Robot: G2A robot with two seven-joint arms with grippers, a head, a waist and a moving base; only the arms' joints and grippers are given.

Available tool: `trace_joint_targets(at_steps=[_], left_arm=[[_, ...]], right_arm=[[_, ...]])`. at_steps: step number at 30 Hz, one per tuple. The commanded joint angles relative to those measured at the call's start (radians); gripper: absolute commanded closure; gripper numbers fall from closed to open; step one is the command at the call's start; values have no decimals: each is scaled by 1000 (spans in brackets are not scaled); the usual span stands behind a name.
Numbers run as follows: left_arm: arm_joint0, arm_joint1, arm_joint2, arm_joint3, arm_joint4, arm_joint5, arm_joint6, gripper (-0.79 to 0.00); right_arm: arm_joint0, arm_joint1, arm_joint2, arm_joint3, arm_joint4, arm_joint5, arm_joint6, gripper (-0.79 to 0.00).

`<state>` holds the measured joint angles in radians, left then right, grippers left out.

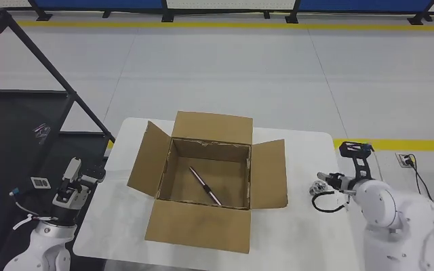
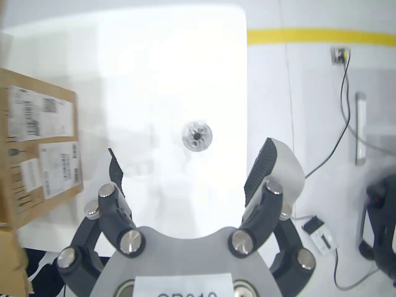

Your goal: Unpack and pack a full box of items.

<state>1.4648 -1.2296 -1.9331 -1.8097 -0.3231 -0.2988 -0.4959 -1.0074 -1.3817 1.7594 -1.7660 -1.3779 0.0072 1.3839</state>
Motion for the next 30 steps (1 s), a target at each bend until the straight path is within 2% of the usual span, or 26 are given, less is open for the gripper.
trace_joint_targets(at_steps=[1, 5, 13, 16, 18, 19, 21, 24, 26, 27, 28, 30], left_arm=[[0, 0, 0, 0, 0, 0, 0, -785], [0, 0, 0, 0, 0, 0, 0, -785], [0, 0, 0, 0, 0, 0, 0, -785], [0, 0, 0, 0, 0, 0, 0, -785], [0, 0, 0, 0, 0, 0, 0, -785], [0, 0, 0, 0, 0, 0, 0, -785], [0, 0, 0, 0, 0, 0, 0, -785], [0, 0, 0, 0, 0, 0, 0, -785], [0, 0, 0, 0, 0, 0, 0, -785], [0, 0, 0, 0, 0, 0, 0, -785], [0, 0, 0, 0, 0, 0, 0, -785], [0, 0, 0, 0, 0, 0, 0, -785]], right_arm=[[48, 5, 16, 155, 50, -26, 14, -785], [112, 13, 11, 336, 69, -54, -12, -785], [176, 26, -13, 492, 83, -69, -36, -782], [190, 28, -35, 523, 90, -75, -51, -702], [202, 30, -45, 544, 89, -69, -58, -610], [210, 31, -48, 556, 87, -70, -62, -388], [224, 34, -52, 581, 92, -73, -65, -320], [243, 38, -58, 621, 98, -74, -71, -265], [253, 42, -57, 637, 102, -73, -81, -132], [251, 43, -58, 630, 108, -69, -87, -25], [247, 44, -58, 615, 108, -61, -93, 0], [231, 46, -57, 556, 113, -49, -97, 0]])
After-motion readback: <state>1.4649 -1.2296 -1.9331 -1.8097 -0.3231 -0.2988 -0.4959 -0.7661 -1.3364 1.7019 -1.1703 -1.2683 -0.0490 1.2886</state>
